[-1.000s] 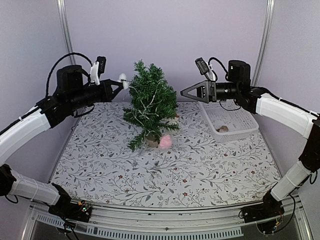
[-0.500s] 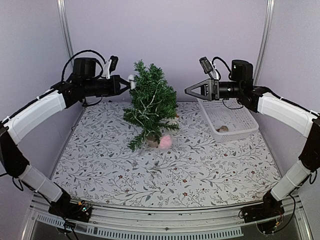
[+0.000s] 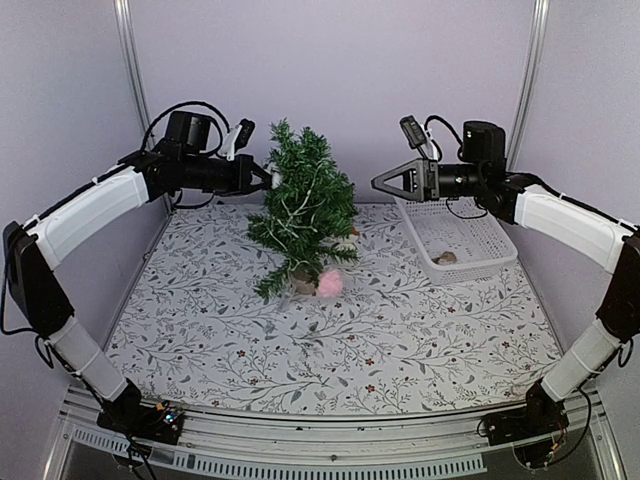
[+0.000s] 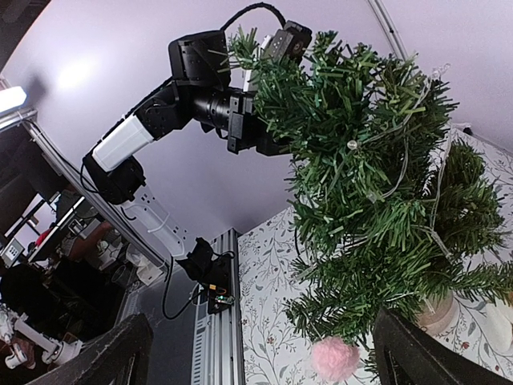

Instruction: Decorate the small christmas tree

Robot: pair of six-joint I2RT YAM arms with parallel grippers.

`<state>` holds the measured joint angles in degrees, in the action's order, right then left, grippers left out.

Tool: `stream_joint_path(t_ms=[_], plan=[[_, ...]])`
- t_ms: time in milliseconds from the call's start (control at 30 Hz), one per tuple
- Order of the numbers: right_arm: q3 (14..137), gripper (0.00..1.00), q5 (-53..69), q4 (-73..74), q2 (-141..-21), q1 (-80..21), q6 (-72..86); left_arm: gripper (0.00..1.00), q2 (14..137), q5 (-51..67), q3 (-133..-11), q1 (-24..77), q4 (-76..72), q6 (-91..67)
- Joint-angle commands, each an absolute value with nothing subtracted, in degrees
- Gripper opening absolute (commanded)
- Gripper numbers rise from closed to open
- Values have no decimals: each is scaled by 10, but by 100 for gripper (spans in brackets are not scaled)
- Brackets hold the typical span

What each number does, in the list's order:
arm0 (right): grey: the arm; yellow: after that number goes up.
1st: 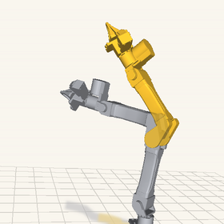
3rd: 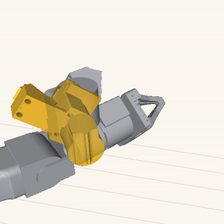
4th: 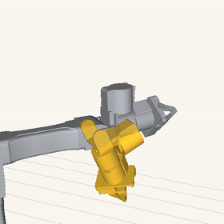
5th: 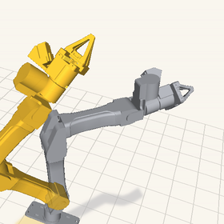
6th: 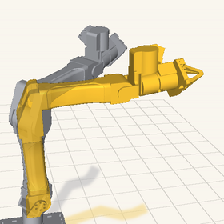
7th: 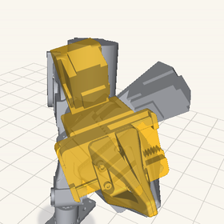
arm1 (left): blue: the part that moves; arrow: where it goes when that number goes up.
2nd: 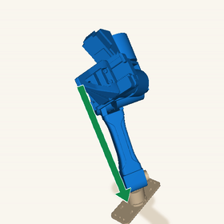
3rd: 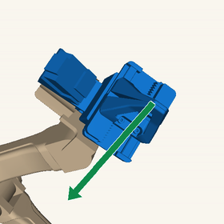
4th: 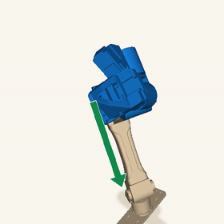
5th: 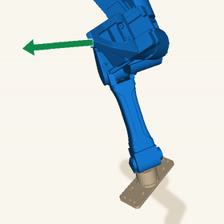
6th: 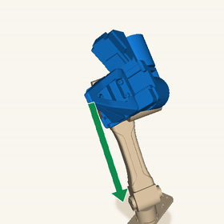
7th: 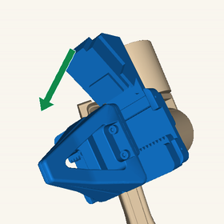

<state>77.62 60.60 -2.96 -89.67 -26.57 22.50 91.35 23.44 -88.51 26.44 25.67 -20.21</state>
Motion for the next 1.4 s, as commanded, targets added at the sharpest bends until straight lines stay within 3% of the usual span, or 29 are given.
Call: stream_joint_path(t_ms=[0,133,333,567,767,1033,1367], plan=[[798,99,615,-25,-908,-262,221,1,929,250,-917,261,275,-182],[800,99,614,-25,-910,-261,222,8,943,250,-929,264,292,-173],[801,99,611,-20,-911,-261,222,31,951,244,-936,269,314,-162],[801,99,604,-14,-909,-254,221,39,910,209,-912,263,317,-160],[797,99,593,-9,-907,-244,221,60,870,208,-885,249,313,-163],[781,99,567,-2,-906,-230,235,61,809,258,-790,199,237,-194],[750,92,533,83,-911,-228,202,55,798,276,-636,159,97,-202]])
